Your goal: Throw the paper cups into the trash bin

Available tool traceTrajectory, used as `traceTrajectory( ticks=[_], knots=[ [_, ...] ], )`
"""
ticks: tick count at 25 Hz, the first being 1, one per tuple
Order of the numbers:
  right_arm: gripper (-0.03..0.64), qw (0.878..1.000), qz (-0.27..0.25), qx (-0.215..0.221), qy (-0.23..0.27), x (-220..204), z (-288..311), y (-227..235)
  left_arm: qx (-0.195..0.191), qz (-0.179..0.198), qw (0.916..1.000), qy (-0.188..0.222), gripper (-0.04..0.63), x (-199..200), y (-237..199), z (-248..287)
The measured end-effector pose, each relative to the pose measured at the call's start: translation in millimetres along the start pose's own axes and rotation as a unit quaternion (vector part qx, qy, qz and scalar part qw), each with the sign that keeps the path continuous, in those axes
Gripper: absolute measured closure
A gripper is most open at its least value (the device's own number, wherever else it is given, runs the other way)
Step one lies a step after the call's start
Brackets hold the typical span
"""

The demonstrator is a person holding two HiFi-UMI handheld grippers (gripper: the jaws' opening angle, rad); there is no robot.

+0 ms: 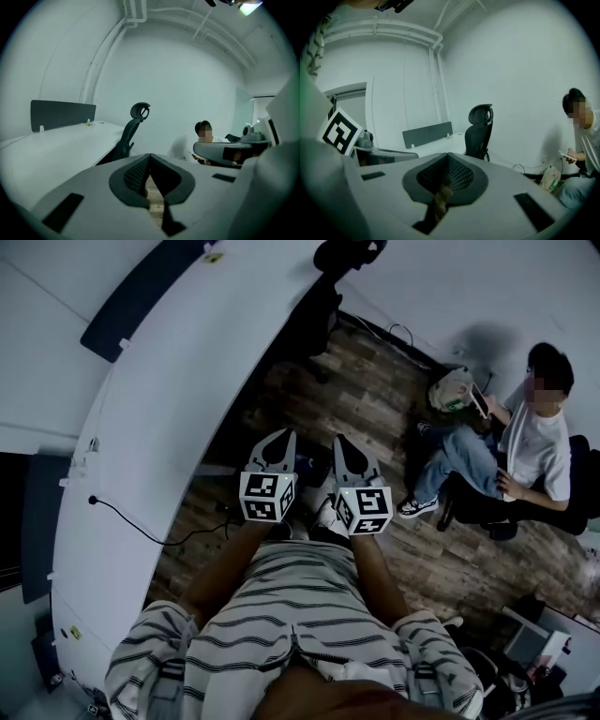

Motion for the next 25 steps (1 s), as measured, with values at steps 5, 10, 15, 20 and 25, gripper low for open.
traceTrajectory(
  ticks=[5, 10, 15, 20, 25],
  knots=[
    [0.600, 1.000, -0.003, 0.009, 0.018, 12.0, 1.8, -7.3, -0.004, 0.006, 0.9998, 0.016, 0.572, 10.1, 1.9, -4.2],
    [0.600, 0.999, -0.005, 0.022, 0.039, 26.2, -2.9, -14.9, -0.008, 0.009, 0.9993, 0.035, 0.572, 23.3, 5.5, -12.6],
    [0.600, 0.999, -0.003, 0.020, 0.049, 32.6, -5.3, -11.1, -0.015, -0.002, 0.9987, 0.048, 0.572, 32.6, 9.4, -11.4],
    [0.600, 0.998, -0.008, 0.008, 0.058, 38.1, -9.2, -3.0, -0.024, 0.000, 0.9980, 0.059, 0.571, 40.3, 17.2, -9.9],
    [0.600, 0.997, -0.012, 0.000, 0.073, 45.7, -16.0, 3.2, -0.034, 0.005, 0.9971, 0.068, 0.571, 44.7, 28.0, -9.0]
  ],
)
Point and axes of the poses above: the fingertips, and each gripper's own axes: z forward along the fingers, y to its right, x out of its top, the point moved 3 cm from there along -z, backward along the fingers, and after that the axes turned 8 degrees about y, right-handed, at the moved point
